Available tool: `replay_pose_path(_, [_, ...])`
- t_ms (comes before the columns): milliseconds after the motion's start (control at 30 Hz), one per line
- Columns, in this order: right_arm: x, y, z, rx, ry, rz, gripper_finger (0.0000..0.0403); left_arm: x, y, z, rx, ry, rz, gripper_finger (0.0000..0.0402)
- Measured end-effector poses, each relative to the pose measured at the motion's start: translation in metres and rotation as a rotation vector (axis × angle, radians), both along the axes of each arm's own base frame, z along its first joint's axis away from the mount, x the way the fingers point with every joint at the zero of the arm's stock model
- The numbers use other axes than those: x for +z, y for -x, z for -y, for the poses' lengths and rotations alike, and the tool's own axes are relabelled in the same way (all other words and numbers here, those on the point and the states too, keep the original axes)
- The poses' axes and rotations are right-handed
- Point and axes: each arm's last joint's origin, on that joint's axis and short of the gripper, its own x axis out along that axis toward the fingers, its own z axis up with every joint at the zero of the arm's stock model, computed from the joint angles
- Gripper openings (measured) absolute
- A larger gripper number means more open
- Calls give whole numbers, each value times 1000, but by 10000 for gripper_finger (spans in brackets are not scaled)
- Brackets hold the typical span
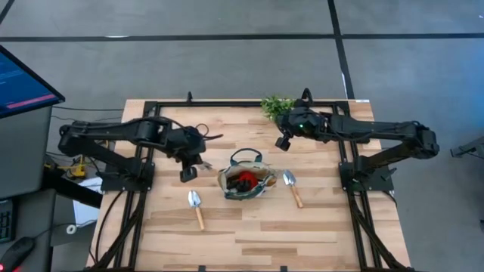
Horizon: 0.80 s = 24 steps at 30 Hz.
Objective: Pick & Place Garden tools in Gardening bag
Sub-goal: Put the brown trowel into the gardening bag
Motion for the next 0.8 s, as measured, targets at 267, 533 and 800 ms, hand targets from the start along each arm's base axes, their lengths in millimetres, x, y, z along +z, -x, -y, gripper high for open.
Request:
replay_pose_path(267, [3,1,0,12,15,5,0,-20,-23,3,-101,17,-73,1])
replay_pose_path(533, [3,2,0,15,18,-1,0,-27,-37,3,-161,21,-51,1])
replay_pose_path(800, [2,2,0,14,20,-5,0,-37,-49,-6,-171,21,-58,1])
